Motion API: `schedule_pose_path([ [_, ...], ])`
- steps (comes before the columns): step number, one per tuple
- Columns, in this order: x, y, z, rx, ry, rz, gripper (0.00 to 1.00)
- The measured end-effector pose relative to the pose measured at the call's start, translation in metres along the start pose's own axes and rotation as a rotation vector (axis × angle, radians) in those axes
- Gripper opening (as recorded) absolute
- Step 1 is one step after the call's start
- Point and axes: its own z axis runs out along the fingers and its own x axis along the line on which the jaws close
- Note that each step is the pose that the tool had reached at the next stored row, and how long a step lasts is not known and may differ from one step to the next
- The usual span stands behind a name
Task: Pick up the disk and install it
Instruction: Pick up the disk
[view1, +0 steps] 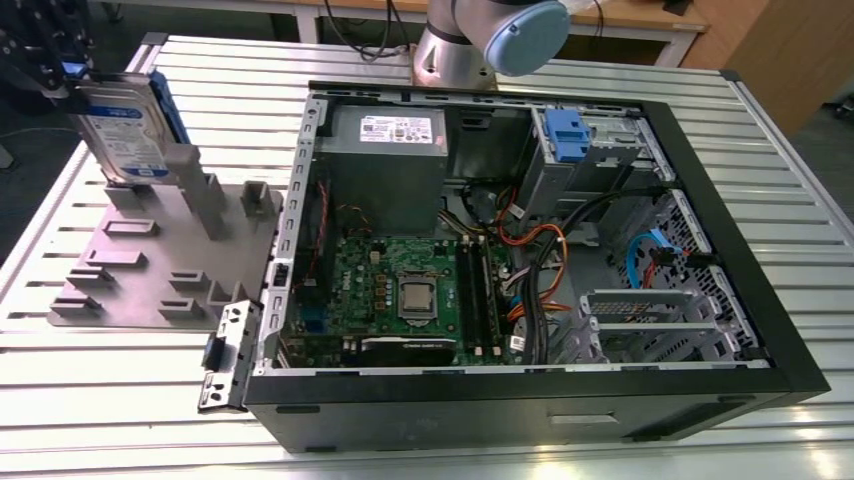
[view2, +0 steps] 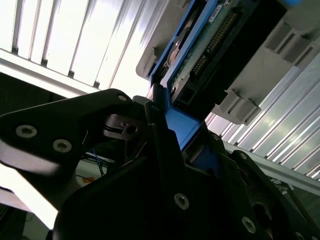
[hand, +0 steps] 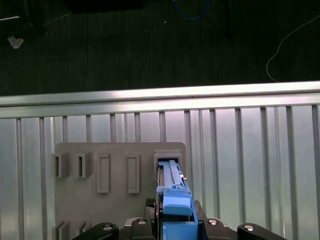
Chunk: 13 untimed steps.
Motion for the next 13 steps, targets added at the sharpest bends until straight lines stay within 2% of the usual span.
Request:
schedule_pose_path([
  [5, 0.0001, 0.0000, -0.0020, 0.0001, -0.0001, 0.000, 0.37],
  [7, 0.0002, 0.0000, -0.0049, -0.0001, 0.0000, 0.000, 0.37],
  [13, 0.0002, 0.0000, -0.0061, 0.0001, 0.0000, 0.000, 0.37],
])
